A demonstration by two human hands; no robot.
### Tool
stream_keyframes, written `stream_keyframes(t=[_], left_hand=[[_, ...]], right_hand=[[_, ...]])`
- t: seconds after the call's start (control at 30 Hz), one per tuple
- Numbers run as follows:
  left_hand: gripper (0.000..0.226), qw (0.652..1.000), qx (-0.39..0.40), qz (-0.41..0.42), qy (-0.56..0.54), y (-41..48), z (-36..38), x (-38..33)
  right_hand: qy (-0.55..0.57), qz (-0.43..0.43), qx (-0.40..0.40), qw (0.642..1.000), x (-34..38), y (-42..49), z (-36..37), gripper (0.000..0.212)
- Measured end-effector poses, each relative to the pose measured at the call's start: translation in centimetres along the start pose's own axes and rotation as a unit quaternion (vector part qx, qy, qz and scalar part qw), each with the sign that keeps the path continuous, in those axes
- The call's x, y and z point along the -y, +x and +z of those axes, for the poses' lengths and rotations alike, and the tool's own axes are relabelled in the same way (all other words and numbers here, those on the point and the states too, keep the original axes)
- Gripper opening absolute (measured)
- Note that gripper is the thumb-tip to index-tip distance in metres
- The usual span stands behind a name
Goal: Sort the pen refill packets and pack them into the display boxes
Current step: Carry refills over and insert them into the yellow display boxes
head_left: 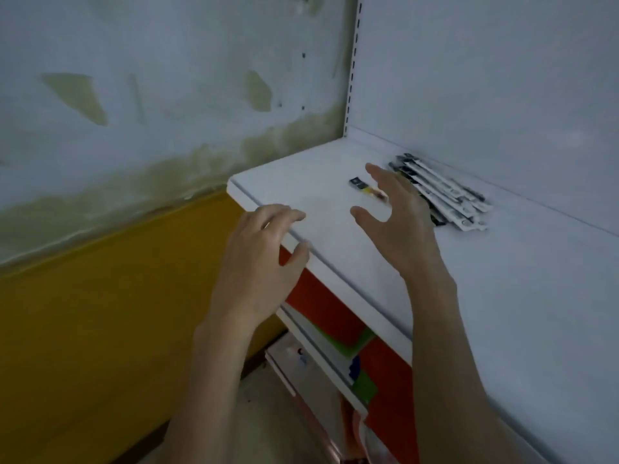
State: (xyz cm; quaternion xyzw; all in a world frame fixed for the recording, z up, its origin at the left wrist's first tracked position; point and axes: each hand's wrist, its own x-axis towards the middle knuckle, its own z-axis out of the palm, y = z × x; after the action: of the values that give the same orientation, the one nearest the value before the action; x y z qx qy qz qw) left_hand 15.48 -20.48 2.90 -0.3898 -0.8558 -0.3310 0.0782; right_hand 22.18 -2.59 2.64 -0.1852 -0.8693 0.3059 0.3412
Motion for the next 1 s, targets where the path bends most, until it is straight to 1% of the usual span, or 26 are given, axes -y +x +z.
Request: stream_keyframes(t=[0.1, 0.17, 0.27, 0.43, 0.5, 0.57, 0.63, 0.7, 0.77, 0.87, 0.9, 0.97, 1.0], left_hand=[[0.034, 0.999, -0.001, 0.034, -0.034, 5.7, 1.2, 1.7], [0.034, 0.997, 0.012, 0.051, -0.056, 9.1, 2.4, 2.5], [0.035, 0.988, 0.067, 0.102, -0.093, 13.8, 5.3, 3.2], [0.033, 0.957, 0.172, 0.196, -0.128, 20.7, 10.6, 4.4], [0.031, 0.942, 0.2, 0.232, -0.134, 22.5, 12.1, 4.2], [0.03, 0.924, 0.231, 0.271, -0.139, 23.7, 13.5, 3.6], [0.032, 0.902, 0.272, 0.316, -0.107, 24.1, 14.6, 2.9], [0.036, 0.889, 0.31, 0.33, -0.068, 24.2, 15.5, 2.5], [0.035, 0.891, 0.314, 0.323, -0.054, 24.5, 15.9, 2.4], [0.023, 0.891, 0.294, 0.343, -0.049, 25.2, 15.7, 2.5], [0.023, 0.89, 0.29, 0.349, -0.048, 25.4, 15.5, 2.7], [0.023, 0.9, 0.257, 0.349, -0.043, 25.9, 15.1, 3.2], [0.022, 0.913, 0.222, 0.338, -0.046, 26.1, 14.7, 3.3]], right_hand=[[-0.03, 0.024, -0.026, 0.999, -1.5, 3.9, -0.1, 0.055], [-0.041, 0.045, -0.043, 0.997, -2.6, 5.7, -0.3, 0.054], [-0.088, 0.086, -0.074, 0.99, -4.8, 7.0, -1.0, 0.052], [-0.176, 0.218, -0.111, 0.953, -7.7, 7.3, -0.8, 0.053], [-0.188, 0.28, -0.099, 0.936, -8.6, 7.2, -0.2, 0.051], [-0.223, 0.326, -0.067, 0.916, -9.1, 7.3, 0.1, 0.044], [-0.265, 0.333, -0.043, 0.904, -9.2, 7.6, 0.2, 0.033], [-0.287, 0.345, -0.032, 0.893, -8.9, 8.0, 0.3, 0.024], [-0.297, 0.354, -0.025, 0.886, -8.7, 8.3, 0.4, 0.021], [-0.284, 0.362, -0.038, 0.887, -8.7, 8.3, 0.6, 0.022], [-0.279, 0.365, -0.045, 0.887, -8.5, 8.3, 0.7, 0.022], [-0.279, 0.368, -0.063, 0.885, -8.2, 8.5, 0.8, 0.02], [-0.281, 0.366, -0.076, 0.884, -8.2, 8.5, 0.7, 0.02]])
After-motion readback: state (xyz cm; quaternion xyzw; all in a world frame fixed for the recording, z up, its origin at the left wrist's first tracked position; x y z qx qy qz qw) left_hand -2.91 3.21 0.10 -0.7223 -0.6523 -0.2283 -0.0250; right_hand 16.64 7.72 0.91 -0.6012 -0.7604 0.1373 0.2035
